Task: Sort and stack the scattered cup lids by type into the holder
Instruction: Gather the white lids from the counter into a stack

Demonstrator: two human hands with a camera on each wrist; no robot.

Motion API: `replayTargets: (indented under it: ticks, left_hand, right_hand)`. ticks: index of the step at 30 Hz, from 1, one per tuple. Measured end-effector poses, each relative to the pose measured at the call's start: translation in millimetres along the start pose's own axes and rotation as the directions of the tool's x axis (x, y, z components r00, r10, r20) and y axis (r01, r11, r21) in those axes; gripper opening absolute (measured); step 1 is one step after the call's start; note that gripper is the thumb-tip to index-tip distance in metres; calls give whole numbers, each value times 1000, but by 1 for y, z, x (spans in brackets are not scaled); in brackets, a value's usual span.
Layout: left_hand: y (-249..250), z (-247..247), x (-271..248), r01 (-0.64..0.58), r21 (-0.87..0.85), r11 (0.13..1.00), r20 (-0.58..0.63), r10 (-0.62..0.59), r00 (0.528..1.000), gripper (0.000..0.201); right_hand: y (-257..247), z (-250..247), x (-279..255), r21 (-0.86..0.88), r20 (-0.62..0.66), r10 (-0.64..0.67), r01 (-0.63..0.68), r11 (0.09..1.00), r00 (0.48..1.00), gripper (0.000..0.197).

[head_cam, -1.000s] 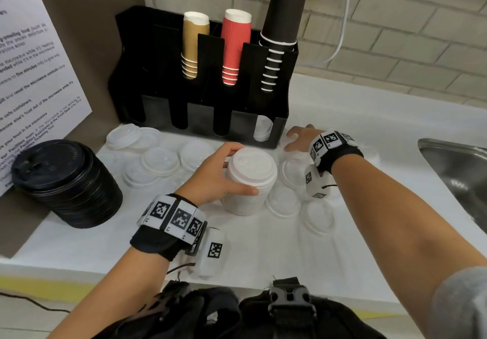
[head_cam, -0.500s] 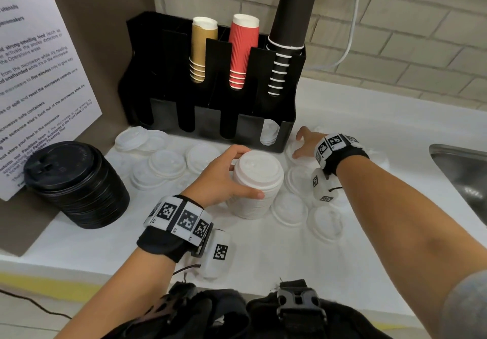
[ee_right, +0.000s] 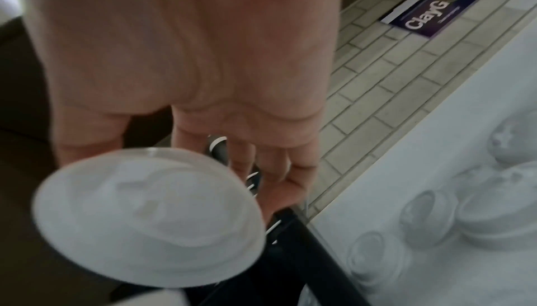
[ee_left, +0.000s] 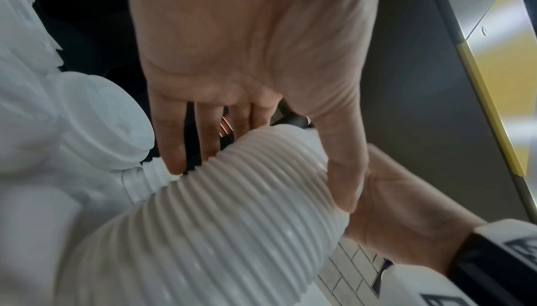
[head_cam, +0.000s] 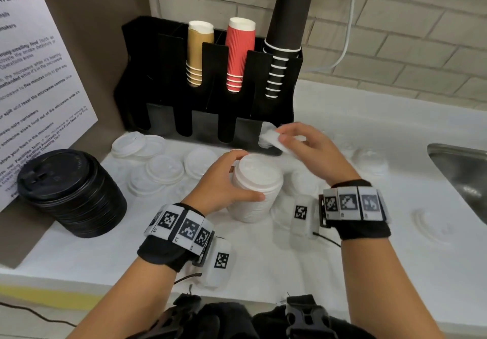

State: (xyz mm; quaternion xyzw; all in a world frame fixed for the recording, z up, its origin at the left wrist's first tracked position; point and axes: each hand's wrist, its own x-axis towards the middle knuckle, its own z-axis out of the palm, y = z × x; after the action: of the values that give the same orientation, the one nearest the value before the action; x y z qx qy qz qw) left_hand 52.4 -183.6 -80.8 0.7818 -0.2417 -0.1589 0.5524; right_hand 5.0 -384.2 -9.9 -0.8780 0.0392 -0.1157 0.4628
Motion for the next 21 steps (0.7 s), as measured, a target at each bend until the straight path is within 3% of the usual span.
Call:
replayTargets:
  ticks: [3, 8, 15, 21]
  left_hand:
    - [1, 1, -1, -3, -40, 999, -21, 2, 1000, 93]
    - [3, 3, -4, 10, -39, 999, -32, -11, 999, 117]
    - [4, 3, -4, 17, -55, 998, -49, -20, 999, 118]
    - [2, 3, -5, -16, -66, 998, -46, 13, 999, 107]
  right_hand:
    - [-6, 14, -13, 39, 38, -90, 89, 995, 995, 19]
    - [-1, 25, -17, -52, 90, -116, 121, 991, 989, 28]
    - [3, 31, -21, -113, 140, -148, 165, 980, 979, 35]
    - [4, 30, -20, -143, 153, -159, 181, 973, 975, 39]
